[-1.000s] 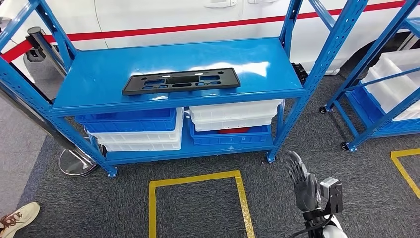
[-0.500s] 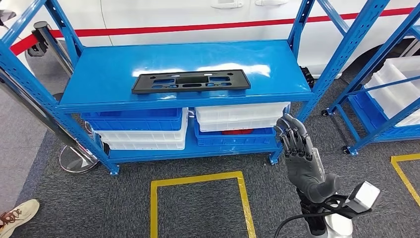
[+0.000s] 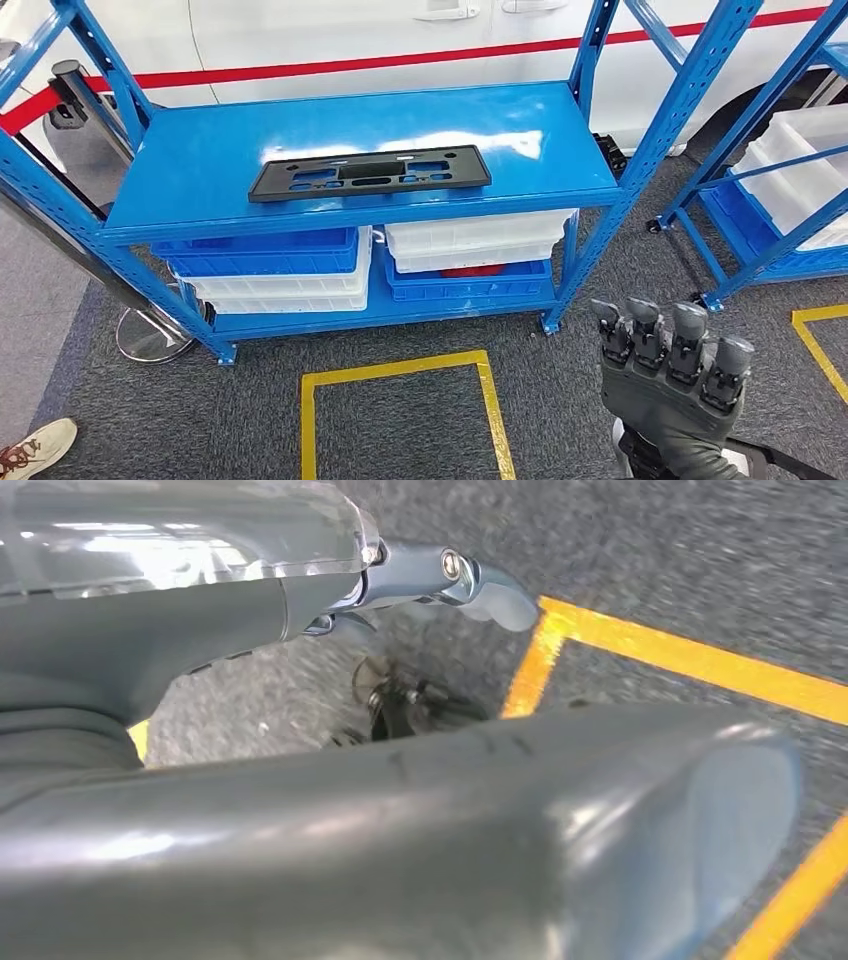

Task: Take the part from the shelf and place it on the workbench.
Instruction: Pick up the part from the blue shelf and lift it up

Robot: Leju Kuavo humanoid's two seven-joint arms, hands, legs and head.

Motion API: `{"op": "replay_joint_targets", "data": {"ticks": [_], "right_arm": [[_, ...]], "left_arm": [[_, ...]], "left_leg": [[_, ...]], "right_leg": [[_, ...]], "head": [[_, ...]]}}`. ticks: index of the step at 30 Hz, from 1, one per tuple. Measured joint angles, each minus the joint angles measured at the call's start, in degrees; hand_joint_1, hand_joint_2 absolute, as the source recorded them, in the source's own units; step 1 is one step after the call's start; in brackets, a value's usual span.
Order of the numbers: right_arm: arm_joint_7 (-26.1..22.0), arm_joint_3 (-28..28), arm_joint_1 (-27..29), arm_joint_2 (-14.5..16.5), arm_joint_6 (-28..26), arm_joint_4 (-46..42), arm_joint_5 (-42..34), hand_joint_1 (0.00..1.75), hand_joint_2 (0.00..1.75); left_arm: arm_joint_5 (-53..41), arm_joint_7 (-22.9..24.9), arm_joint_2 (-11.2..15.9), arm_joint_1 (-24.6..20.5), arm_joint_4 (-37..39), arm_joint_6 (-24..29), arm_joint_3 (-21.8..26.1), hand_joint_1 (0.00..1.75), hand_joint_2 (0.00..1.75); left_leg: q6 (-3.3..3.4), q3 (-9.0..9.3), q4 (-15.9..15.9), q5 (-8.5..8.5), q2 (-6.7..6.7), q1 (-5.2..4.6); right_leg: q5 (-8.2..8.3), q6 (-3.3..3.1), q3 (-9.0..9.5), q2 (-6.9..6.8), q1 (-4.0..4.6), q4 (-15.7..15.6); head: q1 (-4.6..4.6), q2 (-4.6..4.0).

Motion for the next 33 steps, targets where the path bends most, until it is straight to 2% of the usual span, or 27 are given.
{"op": "replay_joint_targets", "data": {"ticks": [1, 2, 5, 7, 8, 10, 11, 12, 13, 14, 15, 16, 17, 18, 19, 21, 22, 23, 25, 26, 27, 28, 29, 31, 32, 33], "right_arm": [[-0.01, 0.08, 0.03, 0.01, -0.10, -0.27, -0.04, 0.00, 0.00], [-0.01, 0.13, 0.08, 0.01, -0.24, -0.51, -0.10, 0.00, 0.00], [-0.01, 0.19, 0.35, 0.03, -0.09, -0.89, -0.19, 0.00, 0.00], [-0.02, 0.19, 0.51, 0.04, 0.06, -0.90, -0.07, 0.00, 0.00], [-0.02, 0.19, 0.61, -0.01, -0.49, -0.85, 0.17, 0.00, 0.00], [-0.02, 0.27, 0.97, -0.40, -3.41, -0.45, 1.50, 0.00, 0.00], [-0.02, 0.47, 1.22, -0.82, -5.46, 0.06, 2.53, 0.00, 0.00], [-0.01, 0.82, 1.44, -1.36, -7.57, 0.73, 3.58, 0.00, 0.00], [-0.01, 1.31, 1.58, -1.95, -9.46, 1.49, 4.41, 0.00, 0.00], [-0.01, 1.88, 1.65, -2.56, -10.89, 2.17, 4.91, 0.00, 0.00], [-0.01, 2.45, 1.66, -3.13, -12.01, 2.72, 5.19, 0.00, 0.00], [-0.01, 3.02, 1.66, -3.67, -12.90, 3.27, 5.28, 0.00, 0.00], [-0.01, 3.64, 1.63, -4.16, -13.70, 3.76, 5.30, 0.00, 0.00], [-0.01, 4.26, 1.60, -4.54, -14.42, 4.27, 5.28, 0.00, 0.00], [0.00, 4.87, 1.52, -4.86, -14.94, 4.78, 5.23, 0.00, 0.00], [-0.01, 5.88, 1.28, -5.24, -15.42, 5.52, 5.11, 0.00, 0.00], [-0.02, 6.28, 1.07, -5.34, -15.47, 5.83, 5.04, 0.00, 0.00], [-0.03, 6.64, 0.88, -5.38, -15.49, 6.13, 5.01, 0.00, 0.00], [-0.02, 7.19, 0.57, -5.44, -15.50, 6.74, 4.98, 0.00, 0.00], [-0.02, 7.38, 0.50, -5.47, -15.49, 7.05, 4.96, 0.00, 0.00], [-0.02, 7.54, 0.45, -5.50, -15.45, 7.33, 4.90, 0.00, 0.00], [-0.02, 7.67, 0.40, -5.53, -15.34, 7.59, 4.80, 0.00, 0.00], [-0.02, 7.78, 0.32, -5.56, -15.21, 7.84, 4.68, 0.00, 0.00], [-0.02, 7.94, 0.14, -5.61, -14.98, 8.34, 4.47, 0.00, 0.00], [-0.02, 7.99, 0.01, -5.63, -14.95, 8.57, 4.41, 0.00, 0.00], [-0.01, 8.04, -0.11, -5.67, -14.93, 8.80, 4.37, 0.00, 0.00]], "left_arm": [[-0.09, -0.03, 0.02, -0.04, 0.05, -0.07, 0.07, 0.00, 0.00], [-0.14, -0.04, 0.02, -0.08, 0.09, -0.11, 0.11, 0.00, 0.00], [-0.22, -0.07, 0.02, -0.07, 0.14, -0.15, 0.15, 0.00, 0.00], [-0.21, -0.07, 0.02, 0.00, 0.14, -0.20, 0.16, 0.00, 0.00], [-0.22, -0.07, 0.03, -0.01, 0.14, -0.26, 0.16, 0.00, 0.00], [-0.36, -0.08, 0.07, -0.05, 0.14, -0.39, 0.19, 0.00, 0.00], [-0.49, -0.08, 0.08, -0.05, 0.14, -0.41, 0.20, 0.00, 0.00], [-0.66, -0.09, 0.08, -0.01, 0.14, -0.40, 0.21, 0.00, 0.00], [-0.90, -0.12, 0.07, 0.06, 0.14, -0.39, 0.22, 0.00, 0.00], [-1.12, -0.16, 0.05, 0.10, 0.14, -0.39, 0.23, 0.00, 0.00], [-1.38, -0.21, -0.02, 0.18, 0.16, -0.40, 0.23, 0.00, 0.00], [-1.61, -0.26, -0.15, 0.17, 0.24, -0.43, 0.24, 0.00, 0.00], [-1.75, -0.30, -0.24, 0.08, 0.32, -0.45, 0.28, 0.00, 0.00], [-1.83, -0.32, -0.32, -0.04, 0.40, -0.46, 0.36, 0.00, 0.00], [-1.86, -0.33, -0.34, -0.19, 0.47, -0.45, 0.48, 0.00, 0.00], [-1.88, -0.32, -0.28, -0.41, 0.48, -0.35, 0.69, 0.00, 0.00], [-1.88, -0.32, -0.30, -0.48, 0.49, -0.27, 0.75, 0.00, 0.00], [-1.89, -0.33, -0.31, -0.57, 0.49, -0.19, 0.79, 0.00, 0.00], [-1.90, -0.34, -0.34, -0.65, 0.50, -0.05, 0.87, 0.00, 0.00], [-1.91, -0.34, -0.33, -0.62, 0.50, 0.00, 0.95, 0.00, 0.00], [-1.89, -0.34, -0.32, -0.55, 0.51, 0.07, 1.03, 0.00, 0.00], [-1.87, -0.34, -0.32, -0.45, 0.51, 0.13, 1.11, 0.00, 0.00], [-1.85, -0.34, -0.32, -0.34, 0.51, 0.18, 1.17, 0.00, 0.00], [-1.79, -0.33, -0.33, -0.10, 0.57, 0.24, 1.28, 0.00, 0.00], [-1.76, -0.34, -0.34, -0.05, 0.62, 0.24, 1.35, 0.00, 0.00], [-1.74, -0.37, -0.36, -0.03, 0.68, 0.23, 1.43, 0.00, 0.00]], "left_leg": [[0.24, 1.48, -2.95, 0.73, -0.03, -0.05], [0.62, 2.30, -4.54, 0.69, -0.07, -0.14], [2.17, 3.03, -5.29, -0.31, -0.20, -0.30], [2.95, 4.17, -5.66, -0.75, -0.15, -0.24], [3.24, 4.69, -5.82, -1.00, -0.13, -0.23], [3.63, 5.39, -5.88, -1.67, -0.17, -0.43], [3.72, 5.80, -5.88, -2.09, -0.22, -0.59], [3.77, 6.37, -5.88, -2.58, -0.27, -0.79], [3.81, 7.11, -5.88, -3.12, -0.32, -0.99], [3.84, 7.97, -5.91, -3.73, -0.34, -1.22], [3.88, 8.71, -5.99, -4.37, -0.36, -1.37], [3.80, 9.38, -6.04, -4.96, -0.40, -1.56], [3.63, 9.74, -6.10, -5.52, -0.40, -1.64], [3.40, 10.12, -6.19, -5.86, -0.38, -1.65], [3.08, 10.48, -6.16, -5.89, -0.32, -1.70], [2.56, 10.80, -5.17, -5.67, -0.19, -1.70], [2.28, 10.04, -3.28, -5.56, -0.16, -1.68], [1.98, 8.50, -0.41, -5.92, -0.16, -1.60], [1.21, 3.71, 6.57, -8.29, -0.15, -1.22], [0.84, 1.42, 9.03, -9.82, -0.14, -1.00], [0.53, -0.20, 9.99, -10.70, -0.14, -0.78], [0.32, -1.04, 9.27, -10.31, -0.13, -0.58], [0.14, -1.14, 6.91, -8.39, -0.12, -0.36], [-0.07, -0.39, 0.10, -2.25, -0.05, 0.00], [0.17, -0.04, -2.30, -0.22, -0.01, 0.02], [0.60, 0.13, -3.53, 0.99, 0.00, -0.02]], "right_leg": [[-0.38, 0.37, 0.26, 0.05, 0.04, 0.11], [-0.63, 0.75, 0.40, 0.08, 0.12, 0.11], [-0.71, 1.75, 0.75, 0.12, 0.15, 0.46], [-1.44, 2.19, 0.06, 0.04, 0.05, 2.84], [-2.42, 2.35, -1.46, -0.01, 0.03, 5.57], [-4.94, 2.46, -6.57, -0.06, 0.08, 12.99], [-5.58, 2.39, -9.06, -0.06, 0.14, 15.83], [-5.22, 2.19, -10.78, -0.06, 0.23, 17.00], [-3.79, 1.85, -11.53, -0.06, 0.41, 16.26], [-1.21, 1.24, -11.26, -0.07, 0.69, 13.52], [1.95, 0.38, -10.58, -0.08, 1.14, 9.75], [4.01, -0.44, -9.97, -0.11, 1.59, 6.72], [5.41, -1.11, -9.42, -0.11, 1.97, 4.26], [5.83, -1.47, -9.17, -0.10, 2.24, 3.08], [5.29, -1.60, -8.90, -0.06, 2.29, 2.79], [5.12, -1.73, -7.44, 0.05, 1.94, 1.60], [4.83, -1.90, -6.50, 0.06, 1.68, 1.04], [4.54, -1.97, -5.62, 0.04, 1.42, 0.59], [3.60, -2.00, -4.37, -0.05, 1.16, 0.29], [3.05, -1.86, -3.79, -0.06, 1.03, 0.29], [2.45, -1.68, -3.08, 0.00, 0.89, 0.29], [1.84, -1.46, -2.27, 0.07, 0.71, 0.31], [1.18, -1.19, -1.38, 0.16, 0.52, 0.32], [-0.22, -0.47, 0.30, 0.23, 0.27, 0.52], [-0.84, -0.05, 0.77, 0.29, 0.25, 0.68], [-1.37, 0.38, 1.02, 0.31, 0.33, 0.84]], "head": [[-0.03, 0.00], [0.02, 0.00], [0.11, 0.00], [0.15, 0.00], [0.18, 0.00], [0.21, 0.00], [0.21, 0.00], [0.21, 0.00], [0.21, 0.00], [0.22, 0.00], [0.23, 0.00], [0.02, 0.00], [-0.13, 0.00], [-0.29, 0.00], [-0.44, 0.00], [-0.40, 0.01], [-0.44, 0.01], [-0.49, 0.01], [-0.56, 0.00], [-0.55, 0.00], [-0.56, 0.00], [-0.55, 0.00], [-0.56, 0.00], [-0.56, 0.00], [-0.56, 0.00], [-0.53, 0.00]]}}
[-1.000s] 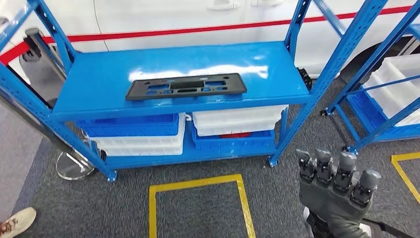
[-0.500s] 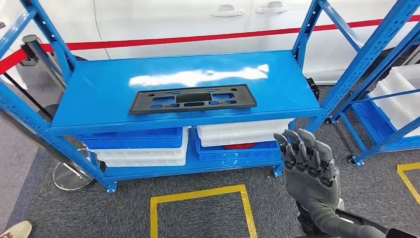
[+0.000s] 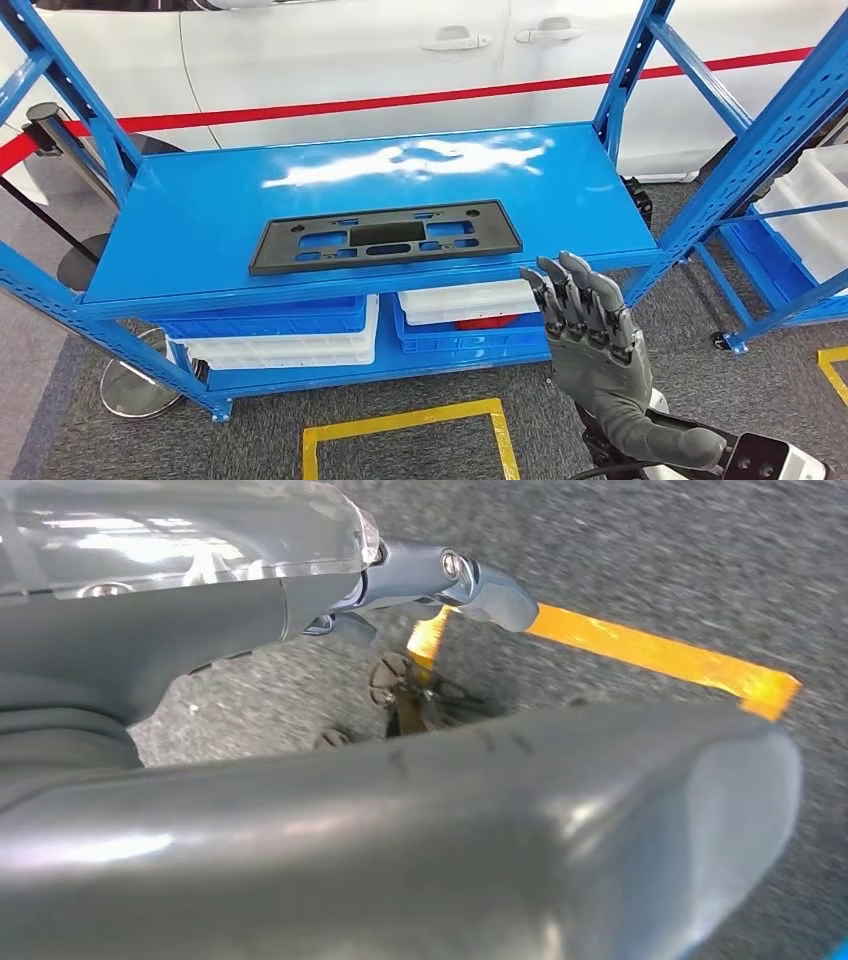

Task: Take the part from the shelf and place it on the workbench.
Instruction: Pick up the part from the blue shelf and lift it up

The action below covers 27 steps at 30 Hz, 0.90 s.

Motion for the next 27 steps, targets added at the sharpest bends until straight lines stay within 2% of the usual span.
{"op": "replay_joint_targets", "data": {"ticks": [3, 4, 5, 6, 8, 9, 10, 11, 12, 13, 14, 15, 17, 19, 20, 21, 23, 24, 25, 26, 27], "right_arm": [[-0.01, 0.12, -0.24, -0.07, 0.00, 0.38, -0.05, 0.00, 0.00], [-0.02, 0.14, -0.28, -0.09, -0.04, 0.41, -0.07, 0.00, 0.00], [-0.02, 0.14, -0.29, -0.13, -0.11, 0.42, -0.08, 0.00, 0.00], [-0.03, 0.14, -0.24, -0.17, -0.24, 0.45, -0.08, 0.00, 0.00], [-0.03, 0.18, 0.04, -0.38, -1.09, 0.66, -0.13, 0.00, 0.00], [-0.03, 0.26, 0.25, -0.57, -1.77, 0.85, -0.16, 0.00, 0.00], [-0.03, 0.35, 0.45, -0.83, -2.48, 1.08, -0.16, 0.00, 0.00], [-0.03, 0.45, 0.61, -1.07, -3.07, 1.32, -0.07, 0.00, 0.00], [-0.03, 0.51, 0.74, -1.31, -3.45, 1.56, 0.11, 0.00, 0.00], [-0.03, 0.53, 0.88, -1.50, -3.75, 1.81, 0.32, 0.00, 0.00], [-0.03, 0.54, 1.01, -1.63, -3.97, 2.02, 0.50, 0.00, 0.00], [-0.02, 0.55, 1.12, -1.74, -4.13, 2.20, 0.60, 0.00, 0.00], [-0.01, 0.58, 1.24, -1.83, -4.37, 2.49, 0.69, 0.00, 0.00], [-0.01, 0.72, 1.34, -1.90, -4.93, 2.99, 1.13, 0.00, 0.00], [0.03, 0.89, 1.33, -1.93, -5.41, 3.50, 1.53, 0.00, 0.00], [0.15, 1.17, 1.29, -1.96, -5.92, 4.23, 2.03, 0.00, 0.00], [0.60, 2.04, 1.12, -2.01, -6.93, 6.02, 2.93, 0.00, 0.00], [0.80, 2.54, 1.07, -2.02, -7.33, 6.91, 3.28, 0.00, 0.00], [0.91, 3.00, 1.05, -2.04, -7.67, 7.66, 3.51, 0.00, 0.00], [0.93, 3.37, 1.01, -2.05, -7.92, 8.25, 3.64, 0.00, 0.00], [0.92, 3.65, 0.94, -2.05, -8.08, 8.71, 3.72, 0.00, 0.00]], "left_arm": [[-0.15, -0.19, -0.03, -0.10, 0.05, -0.05, 0.14, 0.00, 0.00], [-0.30, -0.28, -0.04, -0.11, 0.05, -0.08, 0.15, 0.00, 0.00], [-0.48, -0.39, -0.04, -0.13, 0.05, -0.10, 0.16, 0.00, 0.00], [-0.65, -0.49, -0.04, -0.16, 0.05, -0.11, 0.16, 0.00, 0.00], [-0.89, -0.65, -0.03, -0.24, 0.05, -0.08, 0.16, 0.00, 0.00], [-1.03, -0.68, -0.03, -0.27, 0.05, -0.03, 0.16, 0.00, 0.00], [-1.18, -0.69, -0.03, -0.27, 0.05, 0.03, 0.16, 0.00, 0.00], [-1.34, -0.69, -0.04, -0.25, 0.05, 0.09, 0.16, 0.00, 0.00], [-1.48, -0.70, -0.07, -0.19, 0.05, 0.16, 0.16, 0.00, 0.00], [-1.55, -0.72, -0.21, -0.13, 0.10, 0.22, 0.16, 0.00, 0.00], [-1.58, -0.74, -0.32, -0.12, 0.14, 0.27, 0.16, 0.00, 0.00], [-1.61, -0.76, -0.43, -0.15, 0.19, 0.30, 0.17, 0.00, 0.00], [-1.78, -0.79, -0.50, -0.26, 0.24, 0.32, 0.17, 0.00, 0.00], [-1.98, -0.80, -0.49, -0.32, 0.24, 0.36, 0.17, 0.00, 0.00], [-2.08, -0.79, -0.49, -0.35, 0.24, 0.38, 0.17, 0.00, 0.00], [-2.24, -0.79, -0.48, -0.37, 0.24, 0.39, 0.17, 0.00, 0.00], [-2.50, -0.82, -0.47, -0.38, 0.25, 0.38, 0.17, 0.00, 0.00], [-2.59, -0.86, -0.46, -0.36, 0.25, 0.34, 0.17, 0.00, 0.00], [-2.63, -0.91, -0.45, -0.34, 0.25, 0.31, 0.18, 0.00, 0.00], [-2.66, -0.94, -0.43, -0.32, 0.25, 0.27, 0.18, 0.00, 0.00], [-2.69, -0.97, -0.42, -0.31, 0.25, 0.24, 0.18, 0.00, 0.00]], "left_leg": [[1.52, 0.32, -0.12, 0.08, -0.06, -0.14], [1.83, 0.53, -0.26, -0.04, -0.03, -0.11], [2.12, 0.76, -0.42, -0.14, -0.01, -0.04], [2.40, 0.96, -0.54, -0.30, 0.01, -0.05], [2.80, 1.28, -0.59, -0.75, -0.05, -0.18], [2.90, 1.54, -0.59, -1.03, -0.13, -0.27], [2.93, 1.94, -0.59, -1.36, -0.22, -0.38], [2.92, 2.50, -0.61, -1.74, -0.31, -0.51], [2.90, 3.10, -0.66, -2.15, -0.36, -0.63], [2.81, 3.58, -0.72, -2.52, -0.38, -0.74], [2.65, 3.86, -0.78, -2.77, -0.42, -0.76], [2.42, 3.92, -0.85, -2.91, -0.42, -0.70], [1.80, 3.89, -1.13, -2.93, -0.35, -0.58], [1.21, 3.96, -0.85, -3.49, -0.18, -0.63], [0.96, 3.49, 0.48, -4.35, -0.15, -0.67], [0.74, 2.36, 2.99, -5.71, -0.13, -0.65], [0.32, -1.46, 10.21, -8.75, -0.13, -0.55], [0.14, -3.12, 12.97, -9.44, -0.13, -0.50], [0.00, -3.94, 13.95, -9.06, -0.12, -0.48], [-0.08, -3.60, 12.59, -7.52, -0.12, -0.46], [-0.09, -2.19, 9.22, -5.22, -0.11, -0.44]], "right_leg": [[-1.03, 0.99, 0.27, 0.00, 0.00, 0.17], [-1.56, 1.25, 0.04, -0.09, -0.10, 0.89], [-2.56, 1.51, -0.94, -0.18, -0.17, 2.81], [-3.93, 1.74, -2.74, -0.28, -0.21, 5.98], [-6.36, 1.97, -7.83, -0.32, -0.19, 13.82], [-6.34, 1.93, -9.88, -0.32, -0.17, 16.27], [-5.05, 1.76, -10.93, -0.32, -0.13, 16.60], [-2.66, 1.42, -10.84, -0.31, -0.02, 14.68], [0.37, 0.86, -9.88, -0.31, 0.19, 11.04], [2.69, 0.20, -8.71, -0.33, 0.47, 7.51], [4.26, -0.39, -7.68, -0.35, 0.80, 4.55], [4.81, -0.85, -7.10, -0.38, 1.09, 2.77], [4.49, -1.23, -6.81, -0.36, 1.40, 1.61], [4.54, -1.37, -6.07, -0.39, 0.91, 0.33], [4.66, -1.44, -5.57, -0.44, 0.65, -0.32], [4.72, -1.53, -5.12, -0.53, 0.42, -0.79], [4.57, -1.72, -4.80, -0.60, 0.48, -0.92], [4.47, -1.75, -4.74, -0.61, 0.48, -0.88], [4.37, -1.72, -4.67, -0.59, 0.46, -0.82], [4.24, -1.64, -4.57, -0.56, 0.43, -0.72], [4.05, -1.51, -4.42, -0.52, 0.40, -0.56]], "head": [[0.08, 0.00], [0.08, 0.00], [0.09, 0.00], [0.10, 0.00], [0.10, 0.00], [0.09, 0.00], [0.10, 0.00], [0.10, 0.00], [0.11, 0.00], [0.00, 0.00], [-0.09, 0.00], [-0.14, 0.00], [-0.14, 0.00], [-0.11, 0.00], [-0.13, 0.00], [-0.16, 0.00], [-0.18, 0.00], [-0.18, 0.00], [-0.17, 0.00], [-0.18, 0.00], [-0.18, 0.00]]}}
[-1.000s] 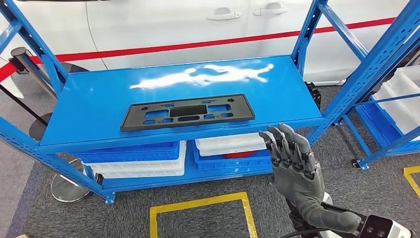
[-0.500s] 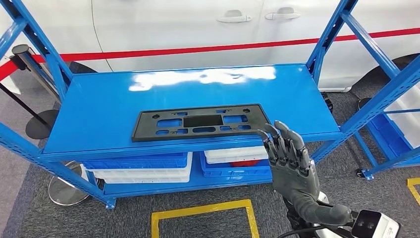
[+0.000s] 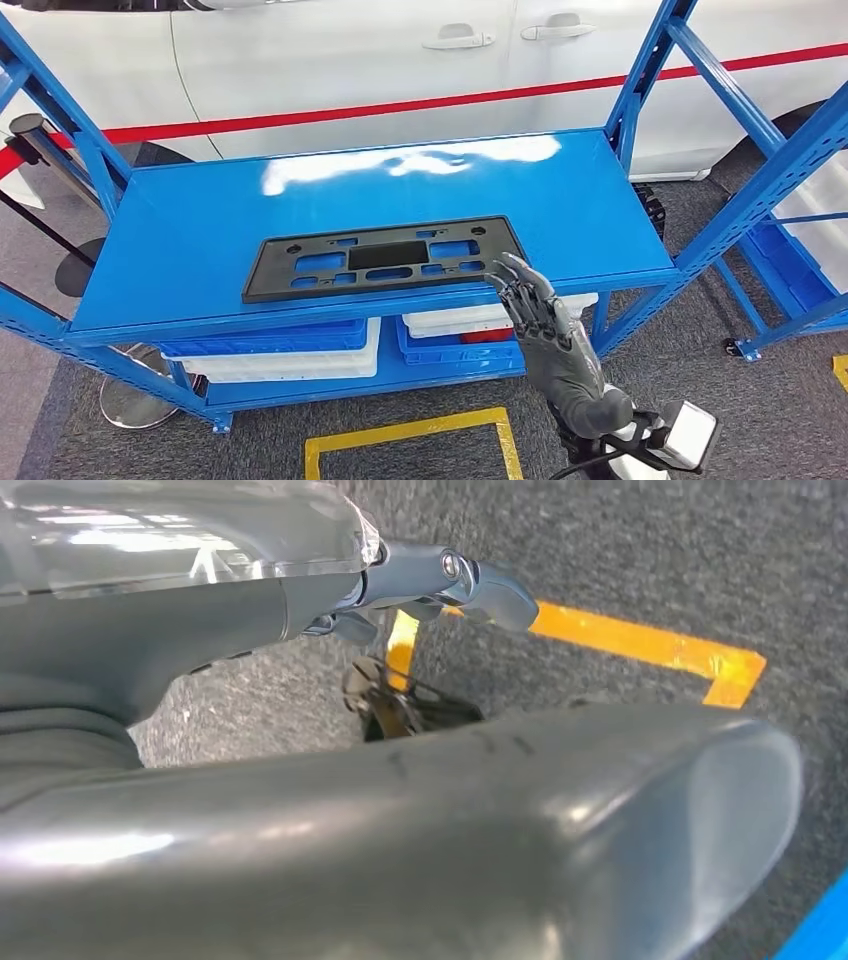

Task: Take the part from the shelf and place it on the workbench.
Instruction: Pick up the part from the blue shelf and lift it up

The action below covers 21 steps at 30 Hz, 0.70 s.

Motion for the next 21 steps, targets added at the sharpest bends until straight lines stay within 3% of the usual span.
{"op": "replay_joint_targets", "data": {"ticks": [2, 3, 6, 8, 12, 13, 14, 16, 18, 20, 21], "right_arm": [[0.04, 0.46, -0.29, -0.03, -0.26, 0.72, 0.02, 0.00, 0.00], [0.14, 0.74, -0.46, -0.09, -0.38, 1.06, 0.04, 0.00, 0.00], [1.04, 1.94, -0.88, -0.30, -1.12, 2.00, 0.85, 0.00, 0.00], [1.79, 2.94, -1.38, -0.48, -2.18, 2.79, 2.28, 0.00, 0.00], [3.12, 5.87, -2.58, -1.01, -3.85, 6.45, 5.03, 0.00, 0.00], [3.10, 6.78, -2.75, -1.05, -4.05, 7.75, 5.41, 0.00, 0.00], [2.96, 7.69, -2.95, -1.07, -4.20, 8.98, 5.65, 0.00, 0.00], [2.76, 9.14, -3.54, -1.07, -4.39, 10.91, 5.93, 0.00, 0.00], [2.72, 10.06, -4.31, -1.05, -4.71, 12.15, 6.26, 0.00, 0.87], [2.68, 10.45, -4.79, -1.05, -5.08, 12.72, 6.58, 0.00, 1.75], [2.67, 10.50, -4.85, -1.05, -5.18, 12.78, 6.65, 0.00, 1.75]], "left_arm": [[-0.04, -0.11, 0.04, -0.04, 0.00, -0.09, 0.00, 0.00, 0.00], [-0.07, -0.22, 0.05, -0.09, -0.01, -0.16, 0.00, 0.00, 0.00], [-0.39, -0.66, 0.04, -0.12, -0.01, -0.48, 0.00, 0.00, 0.00], [-0.71, -0.79, 0.03, -0.10, 0.00, -0.58, 0.00, 0.00, 0.00], [-1.25, -0.98, 0.07, -0.09, 0.00, -0.67, 0.00, 0.00, 0.00], [-1.27, -1.06, 0.07, -0.06, 0.00, -0.73, 0.00, 0.00, 0.00], [-1.28, -1.15, 0.07, -0.02, 0.00, -0.82, 0.00, 0.00, 0.00], [-1.36, -1.28, 0.04, 0.03, 0.00, -0.95, 0.00, 0.00, 0.00], [-1.44, -1.40, 0.02, 0.03, 0.00, -1.02, 0.00, 0.00, 0.00], [-1.48, -1.48, 0.02, 0.03, 0.00, -1.02, 0.00, 0.00, 0.00], [-1.48, -1.49, 0.02, 0.02, 0.00, -1.02, 0.00, 0.00, 0.00]], "left_leg": [[0.38, 3.40, -7.44, 3.36, -0.02, -0.03], [0.73, 4.39, -9.60, 4.00, -0.06, -0.09], [1.90, 4.78, -10.72, 4.19, -0.13, -0.23], [2.59, 4.99, -11.27, 4.53, -0.03, -0.05], [3.07, 5.06, -11.55, 4.70, 0.09, 0.01], [3.05, 5.08, -11.54, 4.68, 0.06, 0.00], [3.01, 5.15, -11.53, 4.65, 0.02, 0.00], [2.79, 5.43, -11.54, 4.51, -0.10, 0.00], [2.37, 5.52, -11.46, 4.36, -0.19, -0.13], [2.04, 5.40, -11.32, 4.28, -0.21, -0.27], [1.99, 5.38, -11.28, 4.26, -0.21, -0.28]], "right_leg": [[-0.47, 0.43, 0.12, 0.06, 0.10, 0.51], [-0.64, 0.69, 0.08, 0.08, 0.18, 0.76], [-0.75, 1.47, -0.07, 0.11, 0.28, 0.94], [-1.89, 2.08, -0.68, 0.12, 0.14, 2.40], [-7.91, 3.18, -6.74, 0.06, -0.48, 15.09], [-7.93, 3.27, -7.55, 0.04, -0.58, 16.59], [-6.87, 3.27, -7.31, 0.03, -0.65, 15.94], [-2.78, 2.92, -3.82, -0.01, -0.65, 8.64], [-0.45, 2.39, -0.62, 0.01, -0.33, 1.98], [-0.45, 2.10, -0.04, 0.05, -0.06, 0.58], [-0.41, 2.06, -0.08, 0.06, -0.07, 0.54]], "head": [[0.03, 0.00], [0.07, 0.00], [0.13, 0.00], [0.21, 0.00], [0.38, 0.00], [0.38, 0.00], [0.38, 0.00], [0.39, 0.00], [0.38, 0.00], [0.37, 0.00], [0.37, 0.00]]}}
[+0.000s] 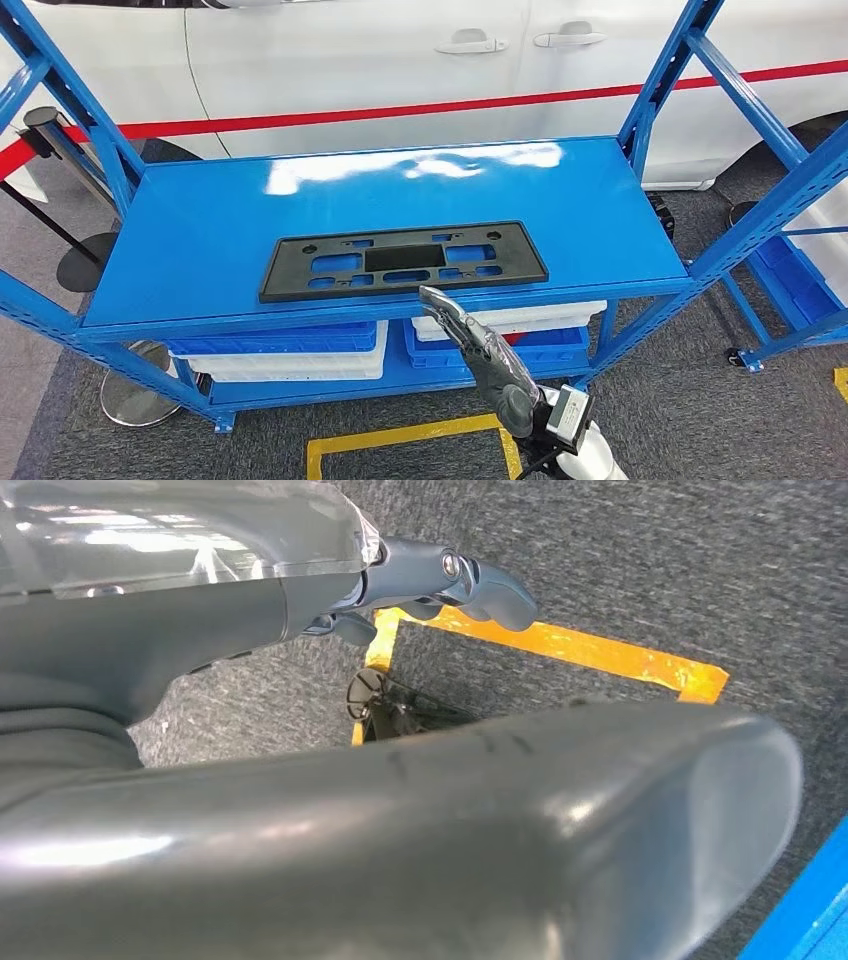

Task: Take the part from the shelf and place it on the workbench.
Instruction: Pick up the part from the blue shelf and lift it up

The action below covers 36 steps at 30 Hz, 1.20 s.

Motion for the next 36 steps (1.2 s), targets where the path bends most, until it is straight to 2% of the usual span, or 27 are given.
{"op": "replay_joint_targets", "data": {"ticks": [4, 8, 9, 10, 11, 12, 13, 14, 15, 16, 19, 20, 22, 24, 25, 26, 27, 29, 30, 31, 34, 36], "right_arm": [[0.00, 0.05, -0.05, 0.00, -0.13, 0.08, 0.11, 0.00, 1.75], [0.15, 0.75, -0.71, 0.01, -1.97, 1.02, 1.76, 0.00, 1.75], [0.83, 1.58, -1.70, 0.35, -5.79, 2.16, 5.99, 0.00, 1.75], [2.74, 3.44, -3.90, 1.48, -12.38, 4.93, 13.88, 0.00, 1.75], [6.86, 6.49, -7.58, 3.72, -21.84, 10.20, 25.73, 0.00, 1.75], [11.52, 9.81, -11.66, 6.29, -31.82, 16.21, 38.32, 0.00, 1.75], [16.08, 12.75, -15.43, 8.86, -39.20, 22.11, 48.03, 0.00, 1.75], [19.88, 14.87, -18.41, 10.92, -44.23, 27.11, 54.64, 0.00, 1.75], [21.78, 15.91, -20.27, 12.15, -46.41, 30.23, 57.48, 0.00, 1.75], [23.36, 16.81, -22.08, 13.28, -48.05, 33.30, 59.77, 0.00, 1.75], [27.02, 18.44, -26.39, 16.00, -50.55, 41.23, 64.29, 0.00, 1.75], [28.05, 18.68, -27.52, 16.71, -50.97, 43.30, 65.28, 0.00, 1.75], [29.86, 19.02, -29.86, 17.92, -51.47, 47.10, 66.70, 0.00, 1.75], [31.69, 19.24, -31.85, 18.81, -51.66, 50.63, 67.88, 0.00, 1.75], [32.66, 19.32, -32.61, 19.10, -51.67, 52.19, 68.47, 0.00, 1.75], [33.65, 19.39, -33.32, 19.35, -51.63, 53.61, 69.04, 0.00, 1.75], [34.49, 19.44, -34.06, 19.56, -51.56, 54.82, 69.53, 0.00, 1.75], [35.55, 19.48, -35.70, 19.98, -51.38, 56.93, 70.21, 0.00, 1.75], [35.91, 19.48, -36.50, 20.16, -51.23, 57.84, 70.50, 0.00, 1.75], [36.16, 19.49, -37.10, 20.33, -51.02, 58.67, 70.78, 0.00, 1.75], [36.52, 19.49, -37.77, 20.61, -50.36, 60.47, 71.39, 0.00, 1.75], [36.51, 19.50, -38.11, 20.75, -49.87, 61.35, 71.68, 0.00, 1.75]], "left_arm": [[-0.01, 0.00, 0.01, 0.00, 0.00, 0.00, 0.00, 0.00, 0.00], [-0.05, -0.04, 0.02, 0.05, 0.00, 0.05, 0.07, 0.00, 0.00], [-0.15, -0.09, 0.01, 0.05, 0.00, 0.14, 0.20, 0.00, 0.00], [-0.49, -0.26, -0.02, 0.06, 0.00, 0.11, 0.33, 0.00, 0.00], [-1.09, -0.44, -0.02, 0.06, 0.00, -0.01, 0.46, 0.00, 0.00], [-1.72, -0.61, -0.02, 0.05, 0.00, -0.13, 0.58, 0.00, 0.00], [-2.31, -0.72, -0.01, 0.02, 0.00, -0.31, 0.60, 0.00, 0.00], [-2.69, -0.68, 0.02, -0.05, 0.00, -0.36, 0.62, 0.00, 0.00], [-2.85, -0.62, 0.02, -0.13, 0.00, -0.32, 0.66, 0.00, 0.00], [-3.00, -0.53, 0.02, -0.22, 0.00, -0.28, 0.72, 0.00, 0.00], [-3.38, -0.31, 0.03, -0.29, 0.00, -0.22, 0.89, 0.00, 0.00], [-3.46, -0.26, 0.03, -0.27, 0.00, -0.18, 0.93, 0.00, 0.00], [-3.56, -0.22, 0.04, -0.27, 0.00, -0.10, 1.02, 0.00, 0.00], [-3.67, -0.20, 0.10, -0.29, 0.00, -0.07, 1.15, 0.00, 0.00], [-3.75, -0.17, 0.11, -0.29, 0.00, -0.07, 1.23, 0.00, 0.00], [-3.85, -0.14, 0.13, -0.29, 0.00, -0.07, 1.30, 0.00, 0.00], [-3.91, -0.10, 0.13, -0.29, 0.00, -0.07, 1.35, 0.00, 0.00], [-4.01, -0.02, 0.14, -0.33, 0.00, -0.08, 1.40, 0.00, 0.00], [-4.07, 0.02, 0.15, -0.40, 0.00, -0.08, 1.42, 0.00, 0.00], [-4.13, 0.07, 0.20, -0.47, 0.00, -0.09, 1.45, 0.00, 0.00], [-4.31, 0.20, 0.44, -0.56, 0.00, -0.09, 1.63, 0.00, 0.00], [-4.34, 0.32, 0.62, -0.62, 0.00, -0.10, 1.80, 0.00, 0.00]], "left_leg": [[-0.04, -0.01, -0.03, 0.01, 0.00, 0.01], [-0.43, -0.06, -0.19, 0.06, 0.03, 0.11], [-0.76, -0.13, 0.09, -0.23, 0.05, 0.15], [-1.16, -1.72, 3.56, -2.11, 0.08, 0.21], [-1.55, -3.31, 6.64, -2.99, 0.10, 0.24], [-1.89, -4.31, 8.47, -3.20, 0.14, 0.26], [-1.93, -4.63, 8.71, -2.62, 0.17, 0.27], [-1.84, -3.27, 5.49, -0.72, 0.20, 0.19], [-1.62, -1.99, 2.65, 0.28, 0.19, 0.11], [-1.38, -1.33, 1.11, 0.62, 0.14, 0.02], [-0.60, -1.31, 0.58, 0.78, 0.00, 0.08], [-0.31, -1.25, 0.40, 0.92, 0.03, 0.21], [0.18, -1.22, 0.10, 1.12, 0.14, 0.45], [0.35, -1.32, 0.09, 1.13, 0.17, 0.45], [0.35, -1.32, 0.11, 1.12, 0.15, 0.45], [0.33, -1.28, 0.12, 1.10, 0.11, 0.45], [0.28, -1.20, 0.14, 1.07, 0.07, 0.45], [0.07, -0.97, 0.13, 0.94, -0.01, 0.41], [-0.12, -0.96, 0.16, 0.89, -0.03, 0.33], [-0.37, -0.99, 0.14, 0.88, -0.04, 0.28], [-1.33, -0.98, -0.15, 0.89, -0.01, 0.20], [-1.84, -1.53, 1.39, -0.45, 0.04, 0.25]], "right_leg": [[0.00, -0.01, -0.02, 0.01, 0.01, 0.04], [-0.03, -0.11, -0.17, 0.10, 0.13, 0.19], [0.11, -0.46, -0.11, 0.13, 0.03, -0.01], [0.23, -0.99, -0.06, 0.15, -0.01, -0.20], [0.31, -1.54, -0.01, 0.16, -0.02, -0.30], [0.36, -2.03, 0.05, 0.17, -0.04, -0.34], [0.20, -2.18, 0.01, 0.20, 0.08, -0.05], [-0.01, -2.06, -0.07, 0.23, 0.23, 0.31], [-0.17, -1.87, -0.21, 0.26, 0.32, 0.60], [-0.26, -1.66, -0.36, 0.26, 0.41, 0.81], [-0.36, -0.98, -0.52, 0.21, 0.46, 1.01], [-0.89, -0.67, -0.76, 0.19, 0.44, 1.64], [-3.70, -0.01, -2.94, 0.14, 0.23, 6.36], [-7.01, 0.44, -6.70, 0.09, -0.03, 13.97], [-7.56, 0.55, -8.05, 0.08, -0.12, 16.51], [-6.96, 0.56, -8.43, 0.07, -0.16, 16.95], [-5.27, 0.44, -7.70, 0.06, -0.16, 15.05], [-1.06, -0.13, -4.11, 0.06, 0.00, 7.22], [0.24, -0.46, -2.55, 0.08, 0.18, 3.71], [0.79, -0.71, -1.65, 0.10, 0.37, 1.60], [0.82, -1.32, -1.31, 0.22, 0.55, 0.38], [1.13, -1.96, -1.00, 0.19, 0.23, -0.25]], "head": [[-0.02, 0.00], [-0.02, 0.00], [-0.02, 0.00], [-0.03, 0.00], [-0.05, 0.00], [-0.07, 0.00], [-0.09, 0.00], [-0.09, 0.00], [-0.07, 0.00], [-0.05, 0.00], [-0.02, 0.00], [0.02, 0.00], [0.08, 0.00], [0.10, 0.00], [0.11, 0.00], [0.11, 0.00], [0.12, 0.00], [0.11, 0.00], [0.11, 0.00], [0.10, 0.00], [0.08, 0.00], [0.04, 0.00]]}}
